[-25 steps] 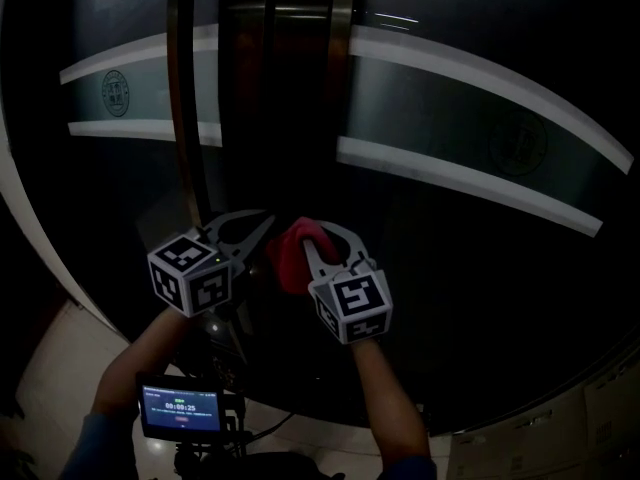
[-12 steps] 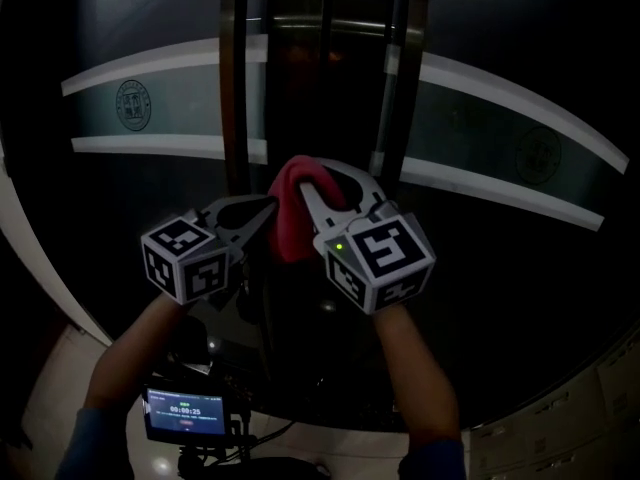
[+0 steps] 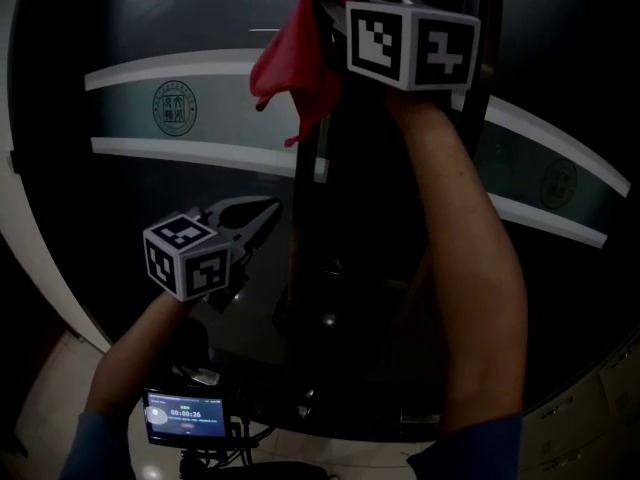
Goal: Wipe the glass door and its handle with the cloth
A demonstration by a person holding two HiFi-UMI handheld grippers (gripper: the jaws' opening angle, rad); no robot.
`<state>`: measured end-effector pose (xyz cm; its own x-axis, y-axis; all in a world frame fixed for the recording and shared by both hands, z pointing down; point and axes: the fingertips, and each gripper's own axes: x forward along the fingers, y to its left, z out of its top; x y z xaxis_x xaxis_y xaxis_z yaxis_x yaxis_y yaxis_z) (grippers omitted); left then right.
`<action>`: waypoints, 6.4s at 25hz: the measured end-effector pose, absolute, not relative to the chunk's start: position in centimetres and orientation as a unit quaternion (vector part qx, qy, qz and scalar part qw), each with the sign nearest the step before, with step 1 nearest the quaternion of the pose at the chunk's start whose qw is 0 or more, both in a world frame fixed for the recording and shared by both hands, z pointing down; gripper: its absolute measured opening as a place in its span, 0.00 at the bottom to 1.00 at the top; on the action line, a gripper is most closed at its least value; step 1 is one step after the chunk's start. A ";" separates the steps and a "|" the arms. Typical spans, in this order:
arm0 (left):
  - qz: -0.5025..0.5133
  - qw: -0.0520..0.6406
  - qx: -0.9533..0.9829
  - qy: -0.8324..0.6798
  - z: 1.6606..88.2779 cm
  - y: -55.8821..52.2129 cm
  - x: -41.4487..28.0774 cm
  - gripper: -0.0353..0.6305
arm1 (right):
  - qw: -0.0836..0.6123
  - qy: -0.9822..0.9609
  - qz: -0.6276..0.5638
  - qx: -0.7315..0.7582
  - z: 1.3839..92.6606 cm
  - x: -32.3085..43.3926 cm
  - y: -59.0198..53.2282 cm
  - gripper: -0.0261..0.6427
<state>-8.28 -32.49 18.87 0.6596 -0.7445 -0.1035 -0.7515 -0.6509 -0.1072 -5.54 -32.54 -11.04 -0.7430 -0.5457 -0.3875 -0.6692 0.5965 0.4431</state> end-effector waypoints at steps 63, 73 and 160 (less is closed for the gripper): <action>0.026 0.066 -0.906 0.417 36.9 -18.0 -2.3 0.07 | 0.080 0.865 0.123 -0.480 35.4 3.7 -15.1 0.08; 0.007 0.066 -0.900 0.430 37.4 -13.9 -0.9 0.08 | 0.080 0.881 0.112 -0.453 35.6 3.2 -11.2 0.08; -0.009 0.039 -0.904 0.425 42.5 -6.7 -1.6 0.07 | 0.077 0.857 0.088 -0.502 39.8 3.8 -4.1 0.08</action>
<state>-1.64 -6.68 42.47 0.6385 -0.7694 -0.0170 -0.7680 -0.6357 -0.0775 3.84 -4.05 39.84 -0.4839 -0.8469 -0.2206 -0.8740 0.4802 0.0738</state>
